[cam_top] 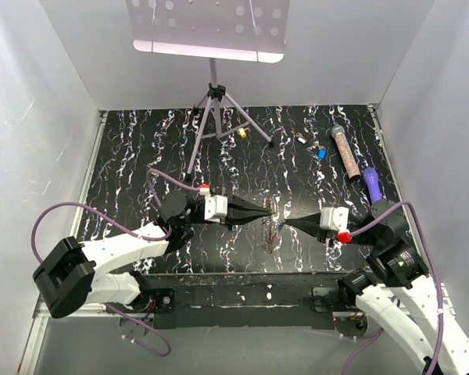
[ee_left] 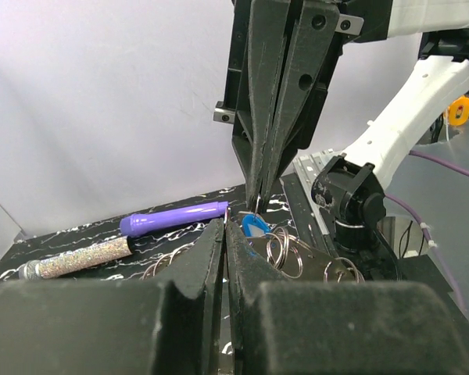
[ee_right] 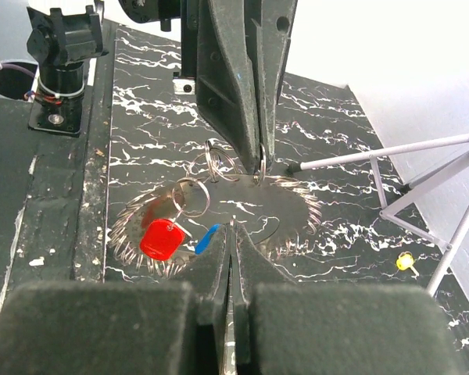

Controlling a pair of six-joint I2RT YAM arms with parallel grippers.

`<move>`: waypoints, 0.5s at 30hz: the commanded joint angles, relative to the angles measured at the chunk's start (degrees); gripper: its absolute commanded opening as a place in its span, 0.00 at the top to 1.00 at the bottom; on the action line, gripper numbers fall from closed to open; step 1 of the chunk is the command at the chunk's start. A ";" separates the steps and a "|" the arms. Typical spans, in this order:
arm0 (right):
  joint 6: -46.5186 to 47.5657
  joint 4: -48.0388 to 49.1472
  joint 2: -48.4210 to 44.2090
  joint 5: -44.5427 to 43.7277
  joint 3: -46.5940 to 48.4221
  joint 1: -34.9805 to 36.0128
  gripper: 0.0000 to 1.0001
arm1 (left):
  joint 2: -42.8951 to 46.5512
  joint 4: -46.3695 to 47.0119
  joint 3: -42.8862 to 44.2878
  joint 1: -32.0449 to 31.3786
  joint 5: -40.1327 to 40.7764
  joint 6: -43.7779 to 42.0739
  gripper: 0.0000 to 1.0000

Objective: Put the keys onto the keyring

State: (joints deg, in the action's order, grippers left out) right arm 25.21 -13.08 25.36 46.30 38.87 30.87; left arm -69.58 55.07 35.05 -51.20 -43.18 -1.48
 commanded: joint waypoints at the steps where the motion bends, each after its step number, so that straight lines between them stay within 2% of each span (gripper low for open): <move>1: -1.48 3.50 0.83 0.36 2.70 0.42 0.99 | 1.20 4.43 -0.77 -0.22 2.57 1.04 1.00; 8: -3.15 7.36 0.91 -3.06 1.38 0.68 0.99 | 0.76 5.58 -1.03 -0.22 3.10 1.04 1.00; 15: -4.38 10.09 1.26 -1.66 0.68 0.68 0.99 | 0.24 7.07 -1.30 -0.22 3.45 3.76 1.00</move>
State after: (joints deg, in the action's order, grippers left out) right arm 22.55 -8.29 26.26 44.27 38.92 31.24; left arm -69.58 58.54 34.11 -51.20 -41.10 0.56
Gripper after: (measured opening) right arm 0.022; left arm 0.014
